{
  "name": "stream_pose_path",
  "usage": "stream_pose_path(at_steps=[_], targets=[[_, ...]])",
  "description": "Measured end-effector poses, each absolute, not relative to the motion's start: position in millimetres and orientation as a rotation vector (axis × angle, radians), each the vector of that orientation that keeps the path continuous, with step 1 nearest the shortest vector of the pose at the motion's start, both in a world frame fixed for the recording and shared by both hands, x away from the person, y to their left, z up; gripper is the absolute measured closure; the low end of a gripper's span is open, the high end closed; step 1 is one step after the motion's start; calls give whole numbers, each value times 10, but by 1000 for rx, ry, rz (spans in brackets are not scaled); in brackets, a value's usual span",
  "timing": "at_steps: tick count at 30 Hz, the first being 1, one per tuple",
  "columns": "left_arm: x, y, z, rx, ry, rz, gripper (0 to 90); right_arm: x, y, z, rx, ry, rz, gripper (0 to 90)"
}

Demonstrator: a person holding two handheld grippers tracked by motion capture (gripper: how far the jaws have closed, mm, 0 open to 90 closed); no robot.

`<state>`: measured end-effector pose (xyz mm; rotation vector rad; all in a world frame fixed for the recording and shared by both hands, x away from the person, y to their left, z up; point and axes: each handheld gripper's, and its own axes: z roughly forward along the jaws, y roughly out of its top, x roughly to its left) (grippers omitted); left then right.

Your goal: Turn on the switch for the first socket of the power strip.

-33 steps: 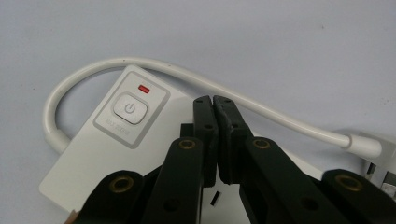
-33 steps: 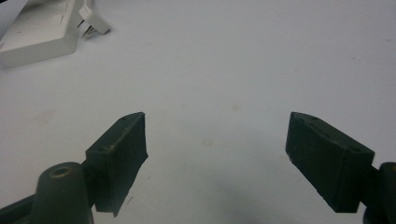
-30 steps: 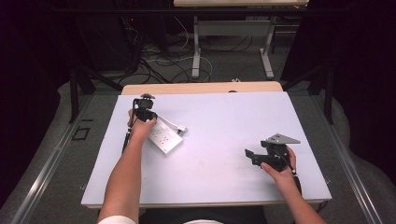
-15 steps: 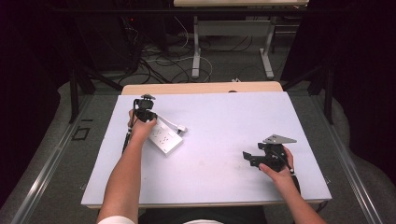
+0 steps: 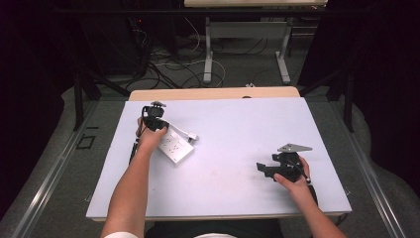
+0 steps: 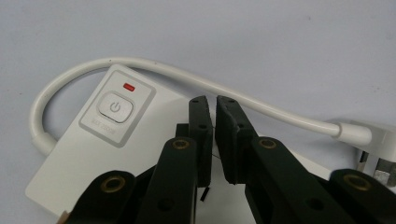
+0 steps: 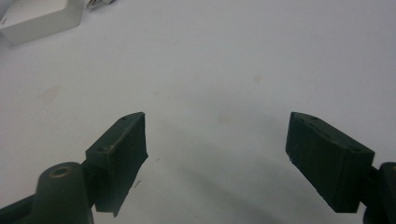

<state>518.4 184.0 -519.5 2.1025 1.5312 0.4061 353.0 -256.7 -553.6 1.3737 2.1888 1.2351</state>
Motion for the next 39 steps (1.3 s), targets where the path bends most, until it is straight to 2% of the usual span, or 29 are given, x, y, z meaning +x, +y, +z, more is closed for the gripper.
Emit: stream_pose_path(at_steps=[3,6,9,11,13,17,29,39], targets=[[5174,1832,-5206,2097,1514,414,845,3557,-2544,-5592,1389,2232,1229,194],[5165,1809,-5220,2104,1494,440,794,3570,-2498,-5637,1400,2281,1202,165],[5154,1751,-5242,2117,1483,509,639,3572,-2471,-5639,1356,2295,1172,158],[5151,1728,-5266,2129,1464,528,577,3569,-2457,-5640,1350,2301,1182,158],[5145,1690,-5283,2152,1438,578,577,3570,-2457,-5635,1351,2305,1184,164],[5152,1682,-5284,2159,1435,589,582,3575,-2465,-5626,1358,2304,1196,180],[5176,1796,-5258,2074,1490,466,582,3566,-2500,-5563,1344,2247,1230,180],[5174,1905,-5179,1995,1527,435,545,3561,-2531,-5540,1356,2217,1252,180]])
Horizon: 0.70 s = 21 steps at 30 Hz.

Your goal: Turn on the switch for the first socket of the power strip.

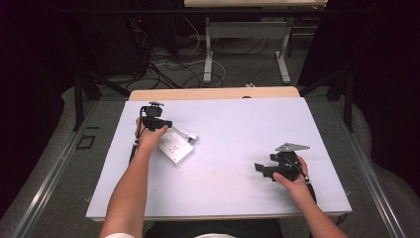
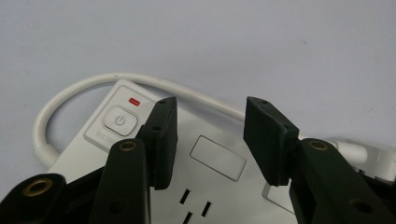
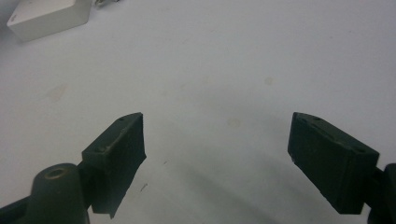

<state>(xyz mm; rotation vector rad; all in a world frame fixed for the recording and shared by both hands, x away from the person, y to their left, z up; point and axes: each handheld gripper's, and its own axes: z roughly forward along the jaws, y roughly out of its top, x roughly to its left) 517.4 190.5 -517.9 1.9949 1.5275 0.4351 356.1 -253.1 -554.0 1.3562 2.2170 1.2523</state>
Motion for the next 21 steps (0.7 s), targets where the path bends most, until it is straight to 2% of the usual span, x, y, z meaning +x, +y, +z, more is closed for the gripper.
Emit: stream_pose_path(at_steps=[16,21], targets=[[5114,2107,-5017,1858,1539,403,491,3573,-2547,-5529,1361,2198,1264,180],[5063,2142,-4960,1865,1520,393,469,3566,-2553,-5525,1356,2199,1263,180]])
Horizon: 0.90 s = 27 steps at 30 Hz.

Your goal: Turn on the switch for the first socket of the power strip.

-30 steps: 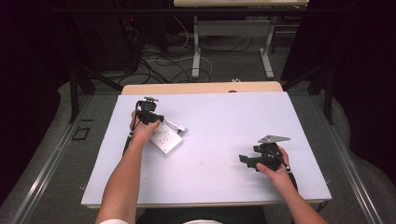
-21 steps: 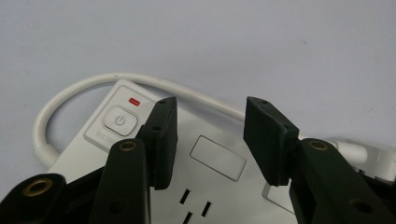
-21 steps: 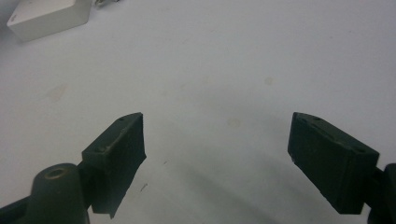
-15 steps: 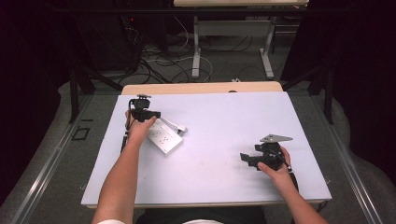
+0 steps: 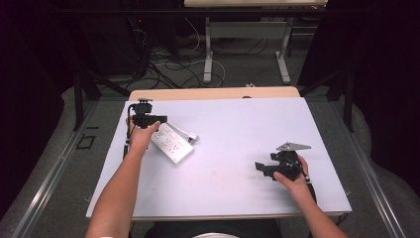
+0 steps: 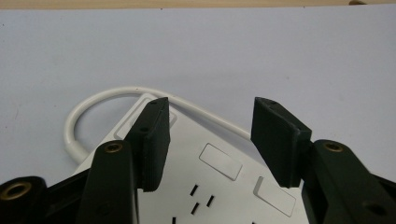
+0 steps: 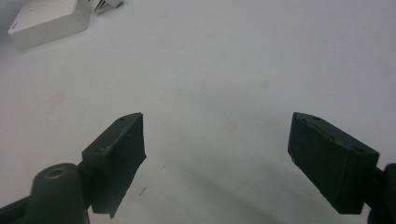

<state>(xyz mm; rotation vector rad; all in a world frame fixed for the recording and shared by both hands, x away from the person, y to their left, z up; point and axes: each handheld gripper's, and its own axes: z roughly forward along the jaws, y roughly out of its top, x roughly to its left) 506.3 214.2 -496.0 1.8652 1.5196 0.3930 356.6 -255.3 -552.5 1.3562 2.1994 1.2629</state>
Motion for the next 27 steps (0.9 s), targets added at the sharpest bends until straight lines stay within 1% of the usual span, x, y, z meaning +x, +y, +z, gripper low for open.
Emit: stream_pose_path(at_steps=[1,7,10,18,19,21,25,27], targets=[[5055,2142,-4958,1856,1518,405,467,3561,-2552,-5524,1358,2195,1266,180],[4982,2138,-4886,1847,1486,380,448,3548,-2580,-5511,1380,2172,1276,180],[4929,2146,-4833,1841,1452,353,440,3550,-2592,-5512,1386,2168,1280,180],[4711,2132,-4713,1850,1343,362,406,3546,-2586,-5505,1382,2163,1280,180],[4684,2136,-4700,1847,1325,361,399,3546,-2588,-5505,1381,2162,1279,180],[4615,2135,-4664,1852,1301,387,354,3542,-2592,-5499,1376,2162,1279,180],[4474,2131,-4585,1835,1265,389,348,3543,-2595,-5500,1381,2154,1282,180],[4406,2112,-4554,1801,1252,388,312,3545,-2594,-5503,1386,2156,1278,180]])
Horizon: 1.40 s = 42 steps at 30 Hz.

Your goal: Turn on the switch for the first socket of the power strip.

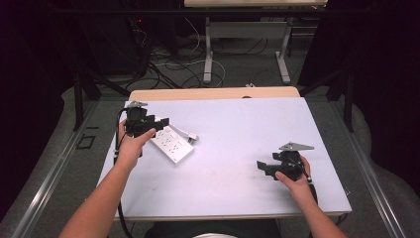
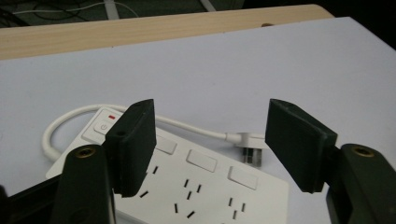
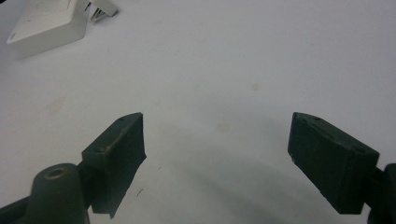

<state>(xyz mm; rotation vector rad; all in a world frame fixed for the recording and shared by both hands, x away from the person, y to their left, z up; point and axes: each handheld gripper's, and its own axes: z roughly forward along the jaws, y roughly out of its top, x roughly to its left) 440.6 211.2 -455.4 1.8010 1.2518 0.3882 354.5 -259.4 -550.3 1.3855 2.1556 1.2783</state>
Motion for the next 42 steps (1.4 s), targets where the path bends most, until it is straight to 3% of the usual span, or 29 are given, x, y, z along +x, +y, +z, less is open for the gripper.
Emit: stream_pose_path(at_steps=[9,14,21,27,42], targets=[[4160,2053,-4465,1805,1245,327,152,3531,-2594,-5493,1375,2161,1278,180],[4020,2004,-4398,1816,1202,300,7,3524,-2605,-5476,1377,2143,1290,180],[3767,1977,-4347,1814,1157,304,3,3520,-2594,-5465,1375,2141,1294,180],[3523,2036,-4352,1862,1113,389,3,3522,-2596,-5463,1364,2137,1293,180],[3170,2627,-4664,1679,1298,365,13,3487,-2636,-5454,1376,2117,1293,180]])
